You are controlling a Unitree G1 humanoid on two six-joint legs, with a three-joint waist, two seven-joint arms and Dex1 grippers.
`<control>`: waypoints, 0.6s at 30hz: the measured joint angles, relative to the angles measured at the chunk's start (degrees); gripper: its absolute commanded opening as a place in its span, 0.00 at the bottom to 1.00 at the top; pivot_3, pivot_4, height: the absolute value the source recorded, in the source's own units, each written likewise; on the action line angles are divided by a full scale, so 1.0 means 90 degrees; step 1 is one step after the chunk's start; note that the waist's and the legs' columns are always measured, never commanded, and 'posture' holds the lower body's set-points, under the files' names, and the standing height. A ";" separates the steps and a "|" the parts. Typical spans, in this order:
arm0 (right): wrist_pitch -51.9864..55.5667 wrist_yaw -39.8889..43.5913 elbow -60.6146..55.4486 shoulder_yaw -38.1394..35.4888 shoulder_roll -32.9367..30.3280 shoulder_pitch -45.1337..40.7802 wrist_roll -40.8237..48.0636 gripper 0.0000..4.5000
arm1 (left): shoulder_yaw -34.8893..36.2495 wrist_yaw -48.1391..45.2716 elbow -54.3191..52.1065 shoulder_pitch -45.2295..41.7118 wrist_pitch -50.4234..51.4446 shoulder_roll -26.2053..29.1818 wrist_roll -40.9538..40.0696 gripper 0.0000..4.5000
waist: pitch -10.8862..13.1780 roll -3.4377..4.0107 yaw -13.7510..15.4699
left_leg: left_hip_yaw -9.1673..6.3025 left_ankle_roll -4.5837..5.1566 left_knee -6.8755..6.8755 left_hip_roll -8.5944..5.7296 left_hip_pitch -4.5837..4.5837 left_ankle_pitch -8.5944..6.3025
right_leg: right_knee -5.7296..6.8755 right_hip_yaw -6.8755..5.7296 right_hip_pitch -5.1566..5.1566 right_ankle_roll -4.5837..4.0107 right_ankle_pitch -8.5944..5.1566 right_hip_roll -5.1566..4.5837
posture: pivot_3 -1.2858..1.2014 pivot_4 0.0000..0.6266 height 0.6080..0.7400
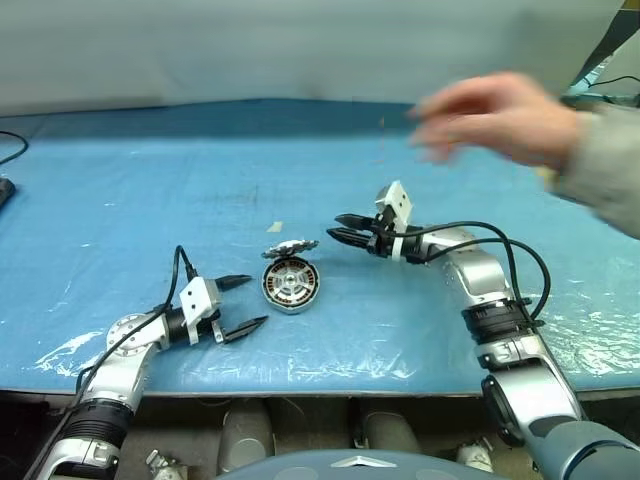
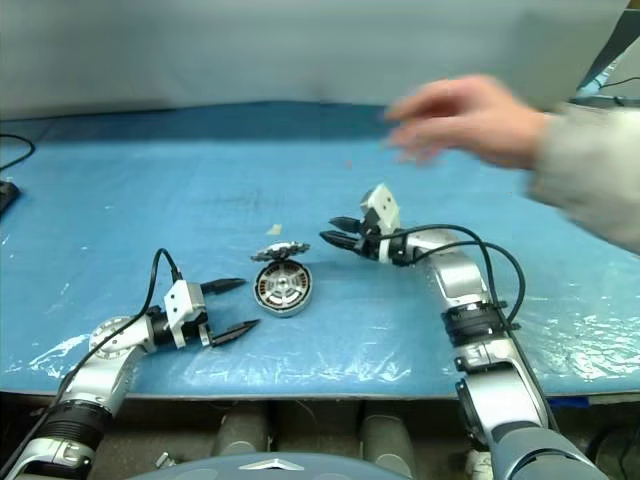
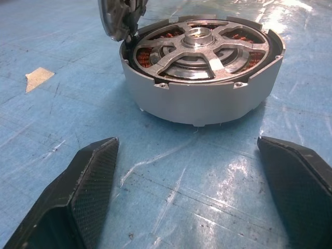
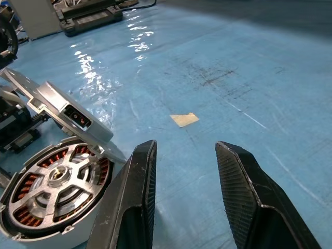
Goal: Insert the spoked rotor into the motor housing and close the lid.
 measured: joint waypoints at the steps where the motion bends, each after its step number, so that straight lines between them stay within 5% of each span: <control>1: -0.0065 0.0027 0.0163 0.0014 0.0004 -0.0113 -0.0050 0.41 | 0.0001 -0.0001 0.0000 0.0005 -0.0003 0.0002 0.0000 1.00 | 0.0000 0.0000 -0.0003 | 0.0000 0.0000 0.0000 0.0000 0.0000 0.0000 | 0.0000 0.0000 0.0000 0.0000 0.0000 0.0000 | 0.52 0.24 1.00; 4: -0.0208 0.0194 0.0549 0.0047 0.0053 -0.0437 -0.0142 0.37 | 0.0008 0.0004 -0.0002 0.0022 -0.0007 0.0003 -0.0002 1.00 | 0.0000 0.0000 -0.0006 | 0.0000 0.0000 0.0000 0.0001 0.0000 0.0000 | 0.0002 0.0000 -0.0001 0.0000 0.0000 0.0001 | 0.52 0.24 1.00; 10: -0.0270 0.0803 0.0715 0.0289 0.0335 -0.0776 -0.0156 0.00 | 0.0009 0.0069 -0.0055 0.0061 -0.0003 0.0003 -0.0001 1.00 | 0.0000 0.0000 -0.0002 | 0.0000 0.0001 0.0000 0.0003 -0.0001 0.0000 | 0.0005 -0.0004 -0.0001 -0.0001 0.0000 0.0001 | 0.52 0.24 1.00; 18: -0.0134 0.1081 0.0705 0.0563 0.0664 -0.0824 -0.0195 0.00 | 0.0019 0.0153 -0.0185 0.0153 0.0041 0.0011 -0.0001 1.00 | 0.0000 0.0000 -0.0004 | 0.0000 0.0000 -0.0001 0.0006 -0.0001 0.0000 | 0.0005 -0.0006 -0.0002 -0.0001 0.0000 0.0001 | 0.52 0.24 1.00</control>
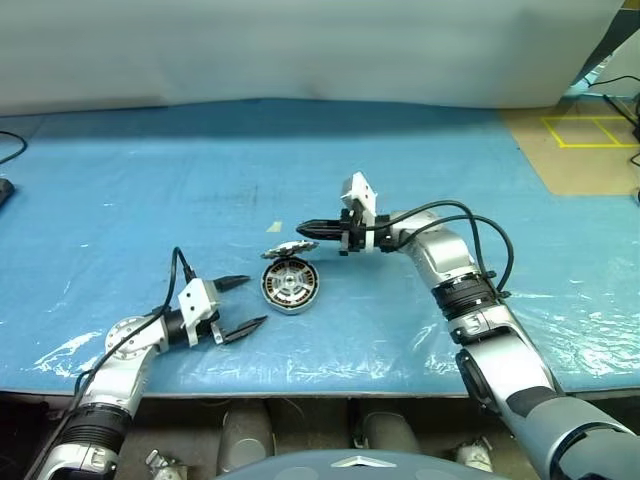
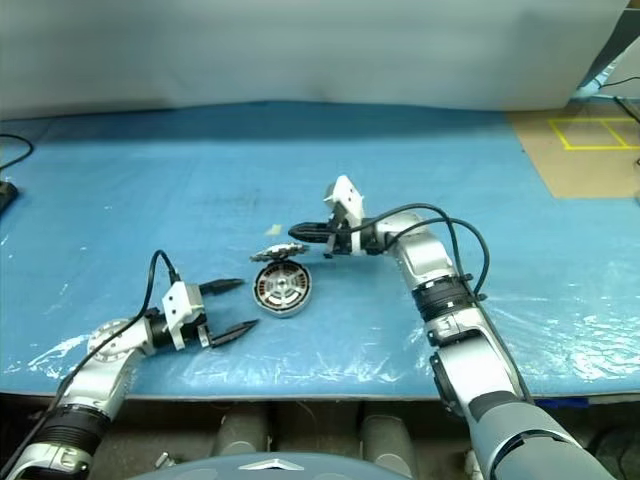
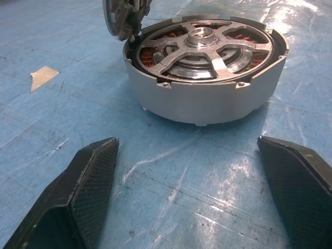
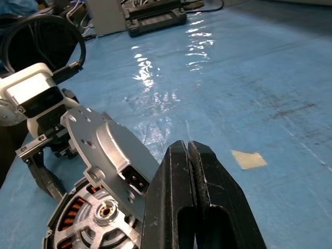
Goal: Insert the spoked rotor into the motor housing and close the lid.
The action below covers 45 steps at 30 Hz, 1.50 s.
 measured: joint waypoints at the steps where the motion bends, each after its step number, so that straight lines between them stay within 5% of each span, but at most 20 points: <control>1: 0.0020 0.0013 -0.0014 0.0030 0.0055 0.0000 -0.0009 0.00 | 0.0000 0.0014 -0.0014 0.0007 0.0016 0.0000 0.0002 1.00 | 0.0000 0.0000 0.0000 | 0.0000 0.0000 0.0000 0.0000 0.0000 0.0000 | 0.0000 0.0000 0.0000 0.0000 0.0000 0.0000 | 0.52 0.24 1.00; 15: 0.0427 0.0513 -0.1055 0.1000 -0.0100 0.0864 -0.0211 0.00 | -0.0007 0.0089 -0.0102 0.0050 0.0091 -0.0003 0.0006 1.00 | 0.0000 -0.0001 0.0010 | 0.0000 -0.0001 -0.0003 0.0000 0.0001 0.0000 | -0.0003 0.0000 0.0001 0.0001 0.0000 0.0000 | 0.52 0.24 1.00; 31: 0.0372 0.0173 -0.1131 0.0848 0.0005 0.1049 -0.0141 0.00 | -0.0009 0.0019 -0.0032 0.0012 0.0080 -0.0001 0.0003 1.00 | -0.0001 -0.0001 0.0006 | 0.0000 -0.0001 -0.0001 0.0000 0.0008 0.0000 | -0.0002 0.0004 0.0004 0.0000 0.0000 0.0000 | 0.52 0.24 1.00; 35: 0.0507 -0.0054 -0.1410 0.0538 -0.0218 0.1039 -0.0095 0.20 | -0.0008 -0.0074 0.0050 -0.0045 0.0022 -0.0001 -0.0004 1.00 | 0.0000 -0.0001 0.0014 | 0.0000 -0.0001 -0.0002 -0.0001 0.0004 0.0000 | -0.0004 0.0003 0.0002 0.0001 0.0000 0.0000 | 0.52 0.24 1.00; 45: 0.0727 -0.0079 -0.2037 0.0437 -0.0446 0.1117 -0.0042 0.94 | -0.0010 -0.0157 0.0244 -0.0121 -0.0168 -0.0015 -0.0003 1.00 | 0.0000 -0.0001 0.0010 | -0.0001 -0.0001 -0.0002 -0.0001 0.0006 0.0000 | -0.0002 0.0004 0.0002 0.0002 0.0001 0.0000 | 0.52 0.24 1.00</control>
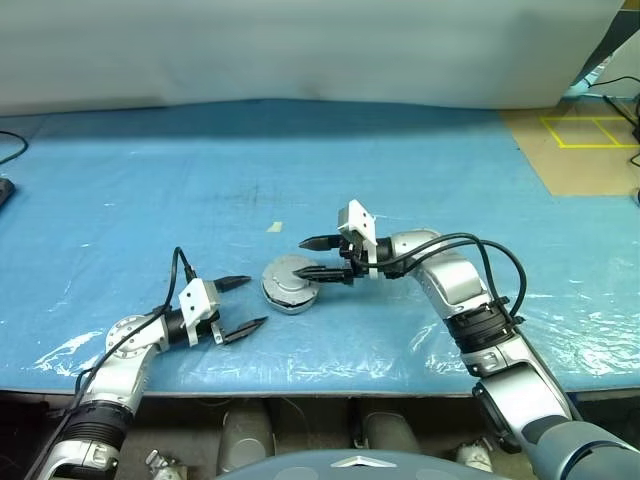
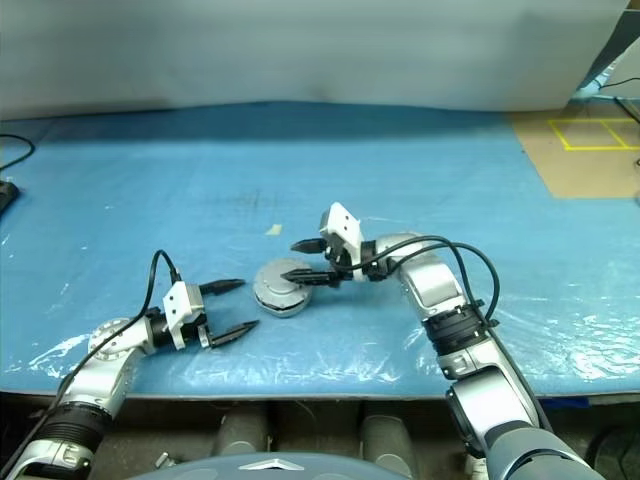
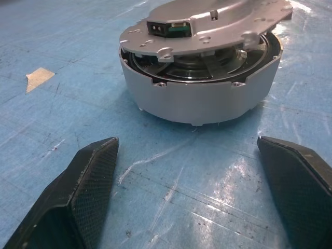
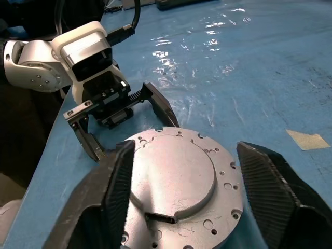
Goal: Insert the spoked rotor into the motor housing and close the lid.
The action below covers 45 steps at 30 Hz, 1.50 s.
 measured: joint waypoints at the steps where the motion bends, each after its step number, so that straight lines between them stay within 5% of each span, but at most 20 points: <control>1: 0.0017 -0.0001 -0.0019 0.0015 0.0006 0.0003 0.0007 1.00 | 0.0000 0.0000 0.0009 -0.0002 -0.0015 0.0000 0.0000 1.00 | 0.0000 0.0000 0.0000 | 0.0000 0.0000 0.0000 0.0000 0.0001 0.0000 | 0.0001 0.0000 0.0000 0.0000 0.0000 0.0000 | 0.52 0.24 1.00; 19: -0.0567 -0.0133 0.0566 0.0528 0.0302 0.0058 -0.0390 1.00 | 0.0058 0.0113 -0.0191 0.0268 -0.0080 0.0114 -0.0031 1.00 | 0.0000 0.0000 -0.0142 | 0.0000 -0.0001 -0.0003 0.0001 -0.0002 -0.0001 | -0.0002 -0.0001 -0.0002 -0.0001 -0.0001 0.0000 | 0.52 0.24 1.00; 22: -0.0690 -0.0134 0.0595 0.0561 0.0298 0.0058 -0.0482 0.86 | 0.0059 0.0122 -0.0201 0.0287 -0.0086 0.0128 -0.0036 1.00 | 0.0000 0.0000 -0.0156 | 0.0000 -0.0001 -0.0004 0.0001 -0.0001 -0.0001 | -0.0002 -0.0001 -0.0001 -0.0001 -0.0001 0.0000 | 0.52 0.24 1.00; 30: -0.1242 -0.0302 0.0725 0.0672 0.0313 0.0004 -0.0818 0.30 | 0.0057 0.0164 -0.0153 0.0280 -0.0140 0.0129 -0.0036 1.00 | -0.0001 0.0000 -0.0165 | 0.0000 0.0000 -0.0003 0.0001 0.0005 0.0000 | 0.0000 0.0001 0.0002 -0.0001 -0.0001 0.0000 | 0.52 0.24 1.00; 39: -0.1246 -0.0329 0.0802 0.0689 0.0407 -0.0114 -0.0876 0.30 | 0.0055 0.0162 -0.0121 0.0263 -0.0167 0.0129 -0.0037 1.00 | 0.0000 0.0000 -0.0163 | 0.0000 0.0000 -0.0003 0.0001 0.0005 0.0000 | 0.0001 0.0001 0.0002 -0.0001 -0.0001 0.0000 | 0.52 0.24 1.00; 45: -0.1124 -0.0252 0.0930 0.0601 0.0424 -0.0187 -0.0807 0.66 | 0.0048 0.0153 -0.0103 0.0246 -0.0172 0.0128 -0.0037 1.00 | 0.0000 0.0000 -0.0158 | 0.0000 0.0000 -0.0002 0.0001 0.0004 0.0000 | 0.0001 0.0000 0.0002 -0.0001 -0.0001 0.0000 | 0.52 0.24 1.00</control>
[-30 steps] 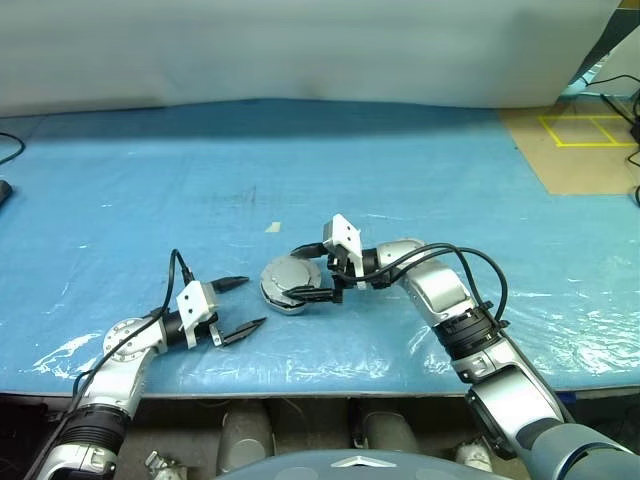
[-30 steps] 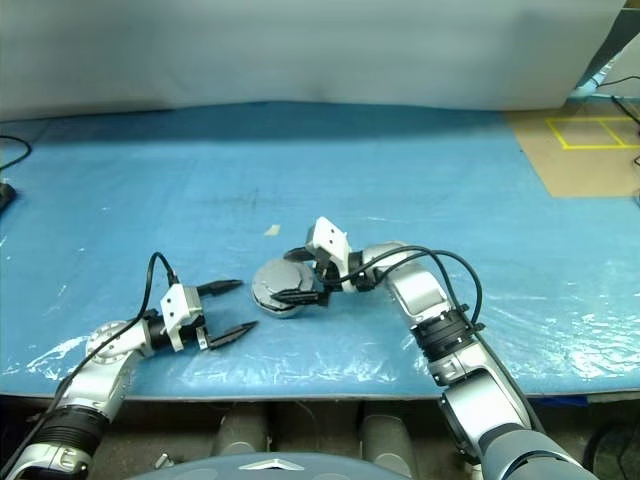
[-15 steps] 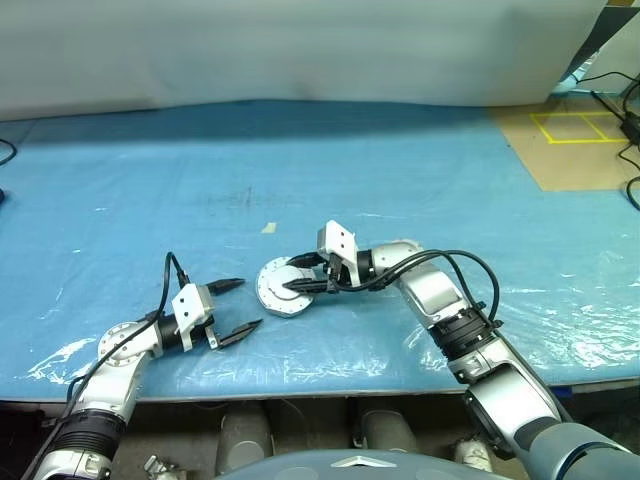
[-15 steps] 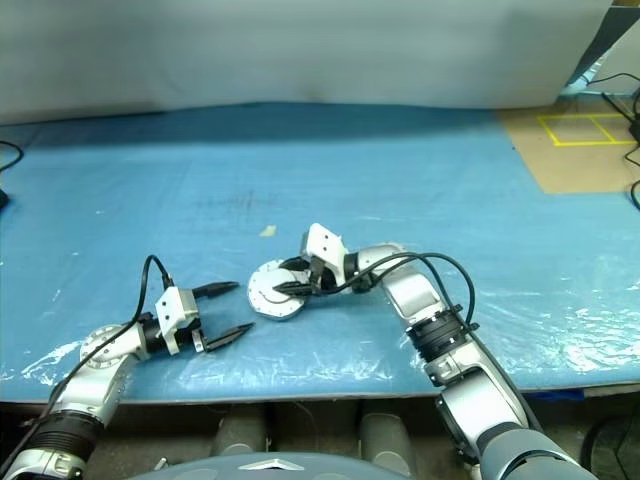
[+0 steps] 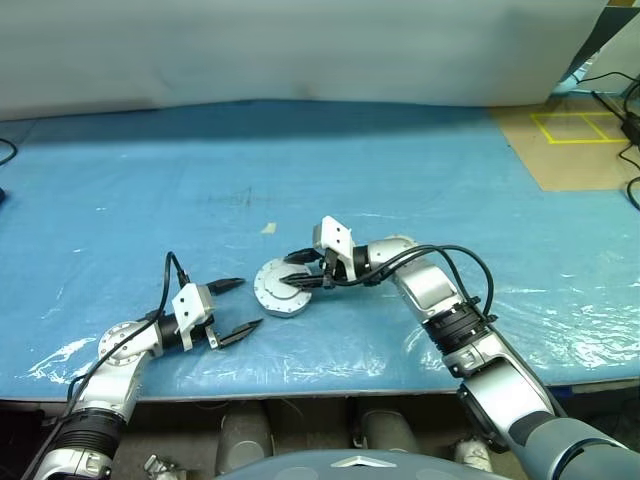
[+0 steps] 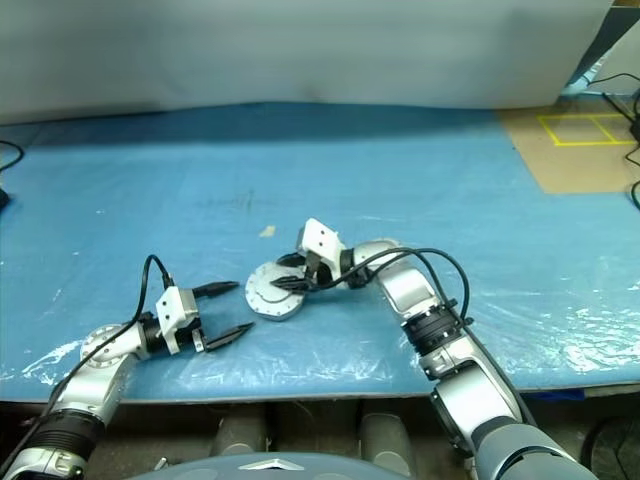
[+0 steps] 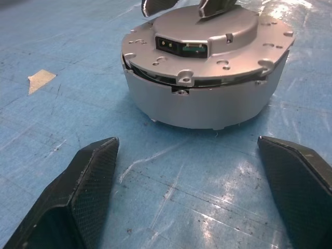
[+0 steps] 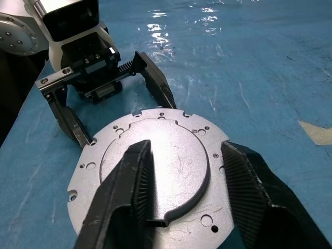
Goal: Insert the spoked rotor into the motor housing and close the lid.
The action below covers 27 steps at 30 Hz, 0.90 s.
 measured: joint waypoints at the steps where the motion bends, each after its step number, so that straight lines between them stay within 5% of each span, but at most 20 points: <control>1: -0.0004 0.0026 -0.0001 0.0001 -0.0033 0.0002 0.0000 0.72 | 0.0000 -0.0003 0.0004 -0.0002 -0.0001 0.0000 0.0000 1.00 | 0.0000 0.0000 0.0001 | 0.0000 0.0000 0.0000 0.0000 0.0000 0.0000 | 0.0000 0.0000 0.0000 0.0000 0.0000 0.0000 | 0.52 0.24 1.00; 4: -0.0043 0.0097 -0.0010 0.0001 -0.0095 0.0032 -0.0002 0.95 | 0.0000 -0.0004 0.0022 -0.0006 -0.0023 0.0000 0.0000 1.00 | 0.0000 0.0000 -0.0001 | 0.0000 0.0000 0.0000 0.0000 0.0001 0.0000 | 0.0001 0.0000 0.0000 0.0000 0.0000 0.0000 | 0.52 0.24 1.00; 24: -0.0498 0.0120 -0.0205 0.0243 -0.0139 0.0205 -0.0354 0.95 | -0.0003 -0.0040 0.0049 0.0033 -0.0043 0.0024 -0.0011 1.00 | 0.0000 0.0000 -0.0010 | 0.0000 0.0000 0.0000 0.0001 0.0001 0.0000 | 0.0001 0.0001 0.0000 0.0000 0.0000 0.0001 | 0.52 0.24 1.00; 27: -0.0575 0.0054 -0.0114 0.0242 -0.0072 0.0203 -0.0396 0.81 | -0.0002 -0.0030 0.0024 0.0054 -0.0024 0.0026 -0.0011 1.00 | 0.0000 0.0000 -0.0012 | 0.0000 0.0000 0.0000 0.0001 0.0002 0.0000 | 0.0001 0.0001 0.0000 0.0000 0.0000 0.0001 | 0.52 0.24 1.00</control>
